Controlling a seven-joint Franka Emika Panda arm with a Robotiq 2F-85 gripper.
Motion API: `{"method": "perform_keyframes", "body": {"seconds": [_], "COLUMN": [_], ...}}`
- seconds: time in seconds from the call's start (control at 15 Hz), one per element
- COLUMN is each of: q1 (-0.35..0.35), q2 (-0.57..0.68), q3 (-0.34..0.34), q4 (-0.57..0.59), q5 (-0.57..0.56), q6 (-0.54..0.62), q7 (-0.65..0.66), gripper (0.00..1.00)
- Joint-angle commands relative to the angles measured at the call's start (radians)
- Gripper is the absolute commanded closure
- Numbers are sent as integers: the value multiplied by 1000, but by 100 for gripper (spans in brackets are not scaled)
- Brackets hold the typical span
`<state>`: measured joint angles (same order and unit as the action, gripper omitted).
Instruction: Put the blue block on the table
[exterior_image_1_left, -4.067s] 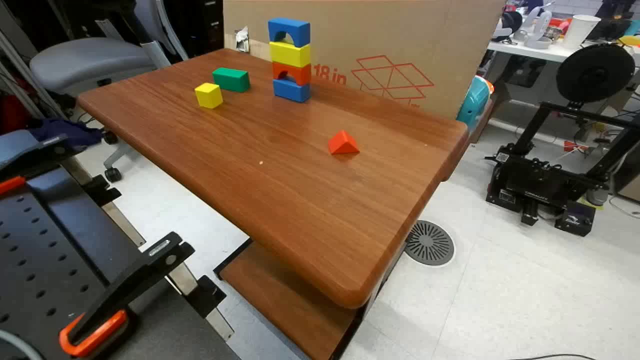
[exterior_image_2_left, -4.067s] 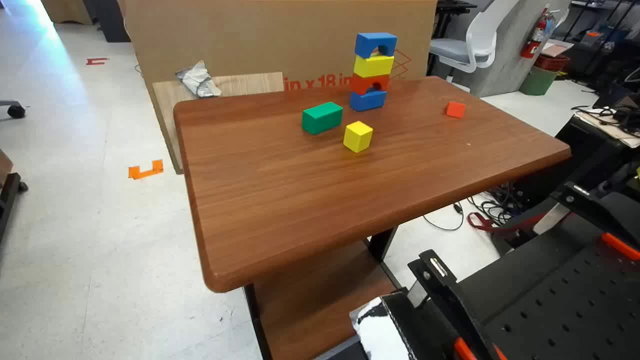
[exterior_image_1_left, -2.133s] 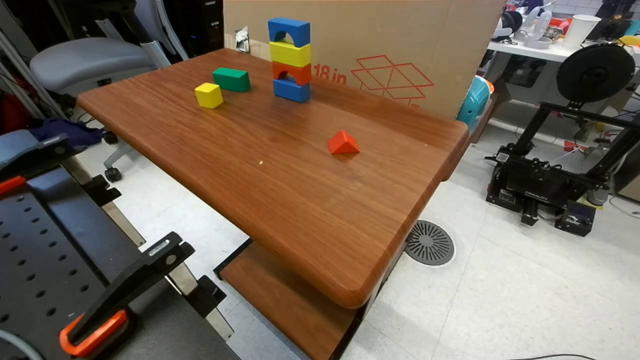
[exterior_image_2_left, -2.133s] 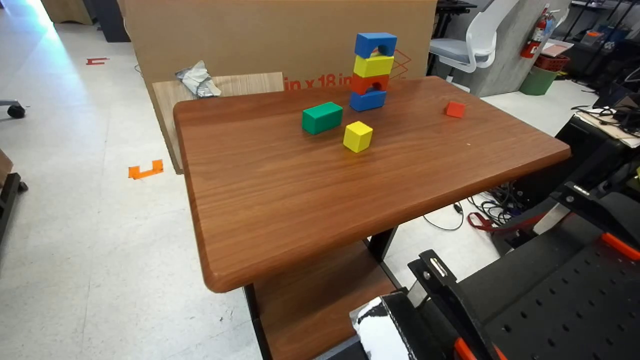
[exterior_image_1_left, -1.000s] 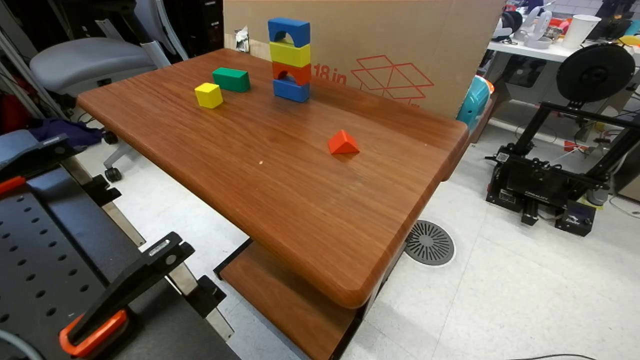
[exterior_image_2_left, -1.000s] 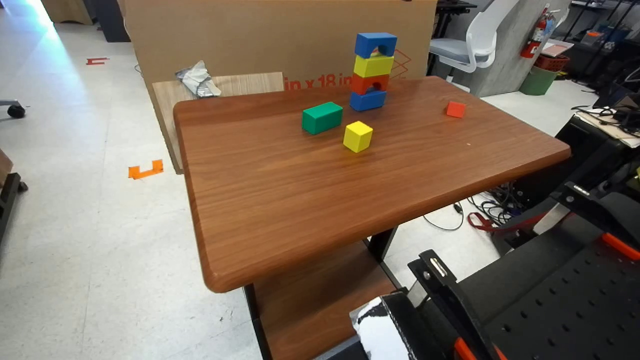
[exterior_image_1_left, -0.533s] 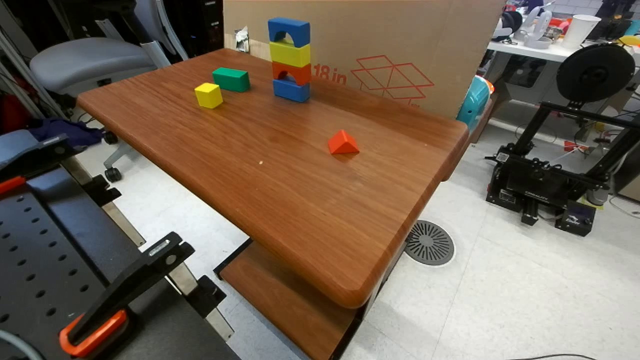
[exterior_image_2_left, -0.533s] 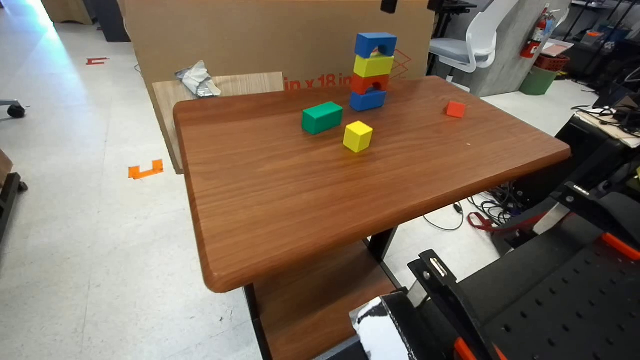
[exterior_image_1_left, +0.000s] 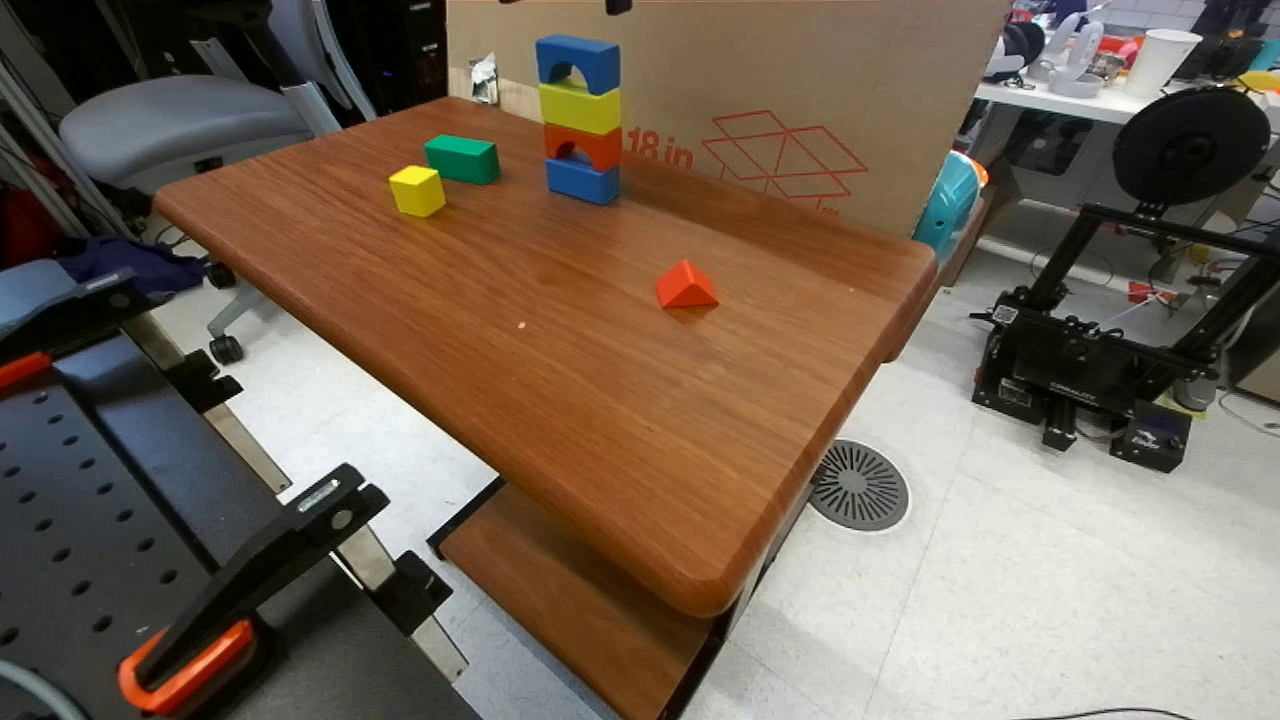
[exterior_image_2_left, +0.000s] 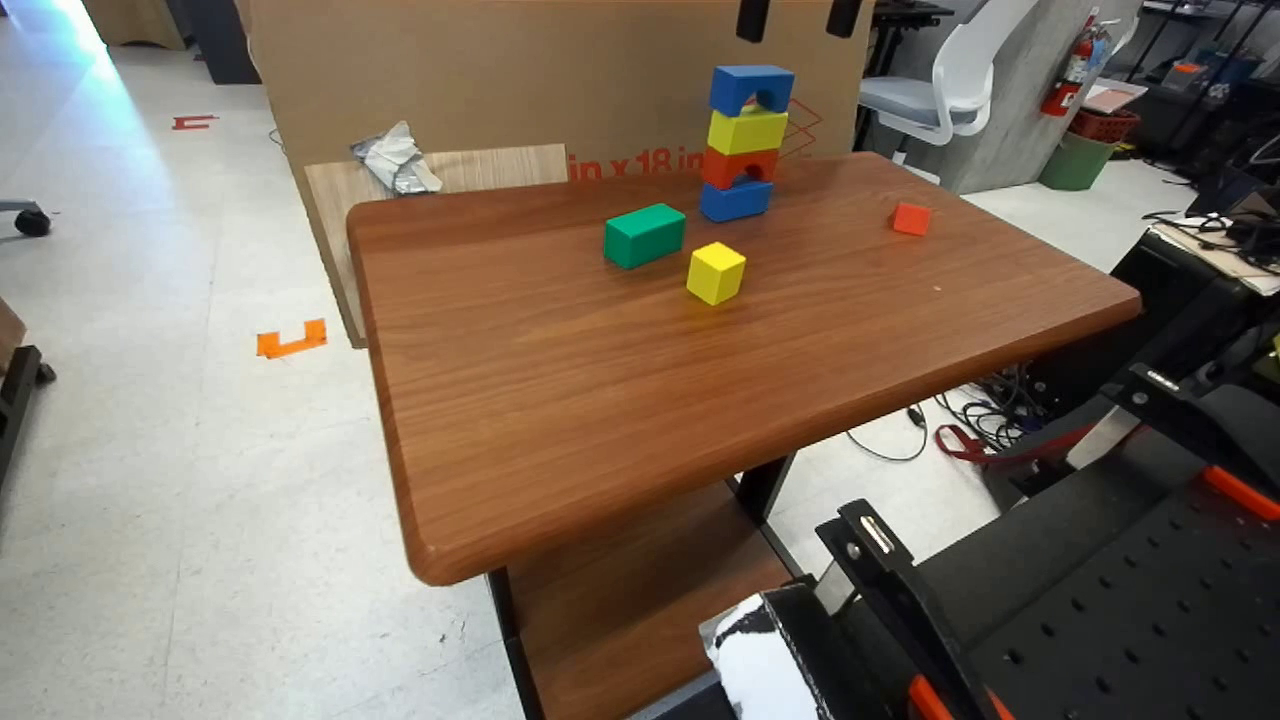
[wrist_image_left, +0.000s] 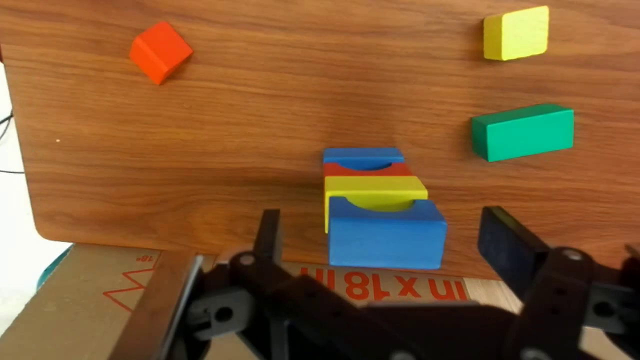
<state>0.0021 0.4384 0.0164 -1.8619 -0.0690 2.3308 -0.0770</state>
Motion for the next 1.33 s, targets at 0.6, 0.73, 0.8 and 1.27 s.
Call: {"method": "perform_keyframes", "body": {"seconds": [0.6,0.73,0.8,1.27], "q1": [6,8,8,14], "q2": [109,125,133,172], "q3": [12,11,11,11], "q4": [141,159,169,217], "q5": [14,12,12,5], "q6": [-84,-99,-109,-139], "q7": [-6,-5,-4,-1], "gripper": [0,0,0,33]}}
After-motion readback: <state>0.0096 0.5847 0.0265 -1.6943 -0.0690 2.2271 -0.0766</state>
